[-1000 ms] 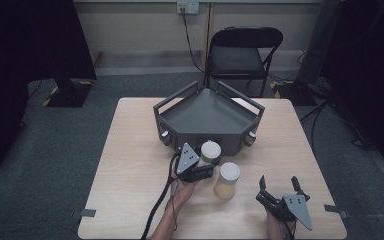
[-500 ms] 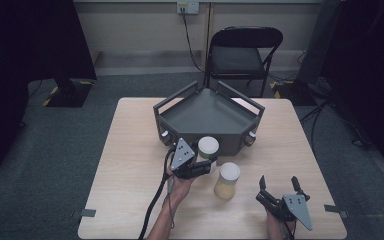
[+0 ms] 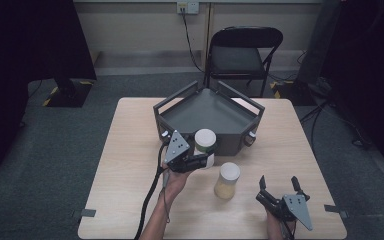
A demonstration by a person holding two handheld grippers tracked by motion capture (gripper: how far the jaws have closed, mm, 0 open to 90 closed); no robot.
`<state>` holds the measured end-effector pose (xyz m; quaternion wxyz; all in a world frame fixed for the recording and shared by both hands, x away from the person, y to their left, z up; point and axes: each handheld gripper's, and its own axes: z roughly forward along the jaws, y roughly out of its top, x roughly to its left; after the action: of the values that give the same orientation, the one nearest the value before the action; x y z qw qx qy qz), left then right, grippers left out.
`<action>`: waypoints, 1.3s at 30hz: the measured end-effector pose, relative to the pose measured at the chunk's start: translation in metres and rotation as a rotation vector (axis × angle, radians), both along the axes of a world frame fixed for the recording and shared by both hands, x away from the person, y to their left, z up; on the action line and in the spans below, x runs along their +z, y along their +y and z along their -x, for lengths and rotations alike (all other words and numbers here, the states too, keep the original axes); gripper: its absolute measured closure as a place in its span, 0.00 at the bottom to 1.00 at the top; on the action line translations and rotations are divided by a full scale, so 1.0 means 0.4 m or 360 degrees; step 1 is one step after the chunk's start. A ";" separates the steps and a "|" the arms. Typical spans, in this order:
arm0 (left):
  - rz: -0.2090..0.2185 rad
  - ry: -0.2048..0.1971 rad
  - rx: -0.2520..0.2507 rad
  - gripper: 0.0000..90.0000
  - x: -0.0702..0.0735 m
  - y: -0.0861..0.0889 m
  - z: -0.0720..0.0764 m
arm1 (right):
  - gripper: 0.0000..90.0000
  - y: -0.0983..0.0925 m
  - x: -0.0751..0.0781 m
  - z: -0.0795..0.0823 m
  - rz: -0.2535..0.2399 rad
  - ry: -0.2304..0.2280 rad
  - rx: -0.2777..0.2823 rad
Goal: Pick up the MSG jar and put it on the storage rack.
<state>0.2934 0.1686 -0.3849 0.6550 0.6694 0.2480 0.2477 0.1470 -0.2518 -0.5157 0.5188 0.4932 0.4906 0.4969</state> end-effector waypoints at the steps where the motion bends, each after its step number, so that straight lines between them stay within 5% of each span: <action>1: 0.0004 -0.0003 0.0017 0.37 0.006 -0.002 0.003 | 0.00 0.000 0.000 0.000 0.0000 0.0000 0.0000; 18: 0.0050 0.0003 0.0156 0.37 0.127 -0.022 -0.014 | 0.00 0.000 0.000 0.000 0.0001 0.0000 -0.0001; 27: 0.0056 0.0016 0.0370 0.37 0.165 -0.066 -0.030 | 0.00 0.000 0.000 0.000 0.0000 0.0000 0.0000; 39: 0.0004 0.0107 0.0636 0.37 0.181 -0.119 -0.122 | 0.00 -0.001 0.000 0.000 0.0000 0.0000 0.0004</action>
<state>0.3421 0.1209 -0.3125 0.5848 0.6140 0.3981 0.3500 0.1469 -0.2523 -0.5158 0.5182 0.4926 0.4910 0.4976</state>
